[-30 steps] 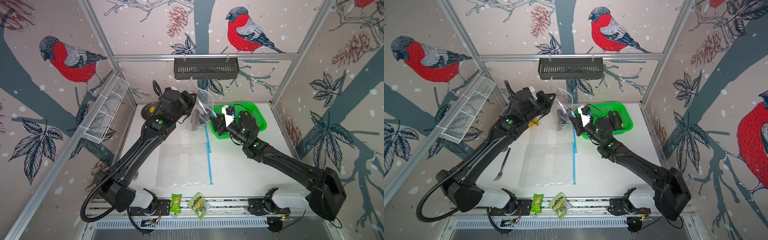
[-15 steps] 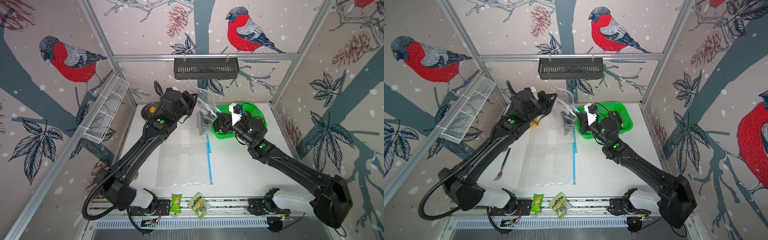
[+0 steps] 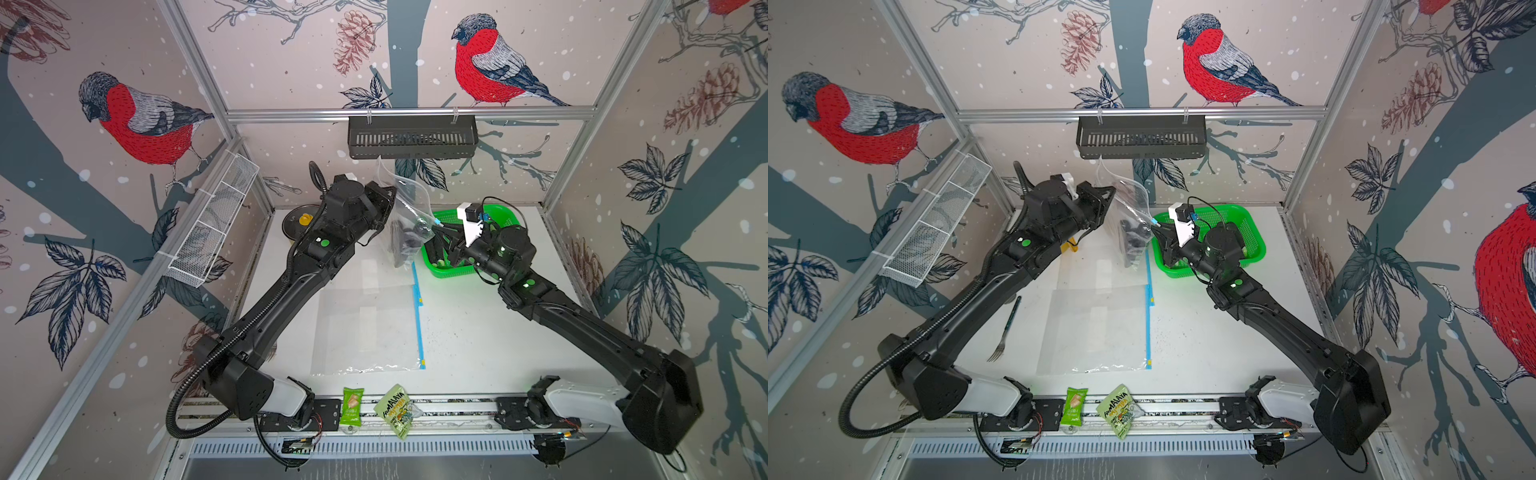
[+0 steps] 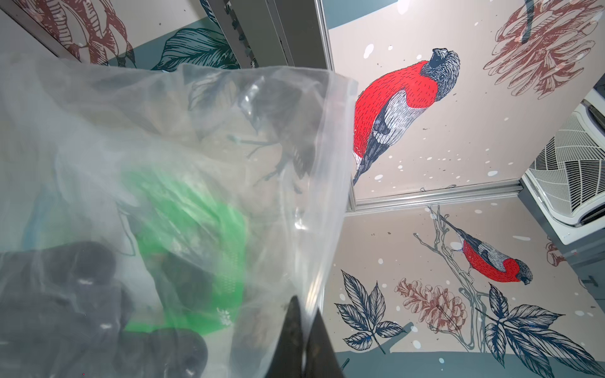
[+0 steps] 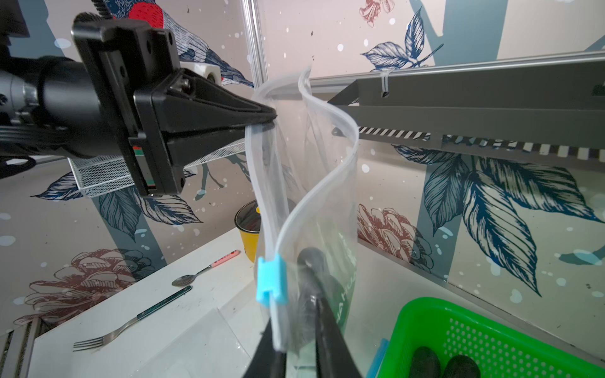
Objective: Place the eggplant in a zip-top bag and seal the zipper
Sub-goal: Zip the zipper on the zipper food storage bag.
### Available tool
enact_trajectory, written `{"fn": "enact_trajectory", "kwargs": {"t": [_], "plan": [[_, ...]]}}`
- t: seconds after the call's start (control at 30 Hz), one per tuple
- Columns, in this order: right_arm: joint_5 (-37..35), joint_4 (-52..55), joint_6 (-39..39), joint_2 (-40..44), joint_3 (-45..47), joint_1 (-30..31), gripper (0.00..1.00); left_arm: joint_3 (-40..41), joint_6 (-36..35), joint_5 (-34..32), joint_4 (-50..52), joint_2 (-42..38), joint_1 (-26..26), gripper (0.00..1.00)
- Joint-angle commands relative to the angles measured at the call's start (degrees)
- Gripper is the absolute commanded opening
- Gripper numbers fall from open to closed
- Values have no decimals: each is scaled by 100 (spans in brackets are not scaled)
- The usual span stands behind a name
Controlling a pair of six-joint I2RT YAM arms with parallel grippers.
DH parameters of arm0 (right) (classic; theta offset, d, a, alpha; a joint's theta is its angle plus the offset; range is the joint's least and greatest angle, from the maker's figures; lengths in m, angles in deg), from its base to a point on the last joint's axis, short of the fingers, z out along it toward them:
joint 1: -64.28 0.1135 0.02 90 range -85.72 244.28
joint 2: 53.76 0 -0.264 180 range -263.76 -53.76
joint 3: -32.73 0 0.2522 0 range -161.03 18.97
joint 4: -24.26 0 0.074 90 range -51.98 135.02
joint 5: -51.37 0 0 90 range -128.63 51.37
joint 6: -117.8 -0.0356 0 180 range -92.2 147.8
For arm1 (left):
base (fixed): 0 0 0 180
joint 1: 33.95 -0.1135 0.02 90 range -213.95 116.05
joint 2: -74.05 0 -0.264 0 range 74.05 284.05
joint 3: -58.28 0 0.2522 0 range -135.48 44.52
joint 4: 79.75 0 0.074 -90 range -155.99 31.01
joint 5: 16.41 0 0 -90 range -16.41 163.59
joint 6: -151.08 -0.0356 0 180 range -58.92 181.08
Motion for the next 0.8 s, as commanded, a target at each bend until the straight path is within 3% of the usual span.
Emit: {"fn": "enact_trajectory", "kwargs": {"t": [0.0,0.47,0.7,0.77], "plan": [[225,-120,37,-37,-104,-1,20,-36,29,133,-398,12,1,0],[220,-414,-115,-299,-36,-6,20,-10,39,134,-475,21,1,0],[226,-427,-93,-126,14,-27,6,-6,15,142,-494,54,-2,0],[256,-319,-42,-87,-20,-35,6,18,-32,159,-556,51,2,10]]}}
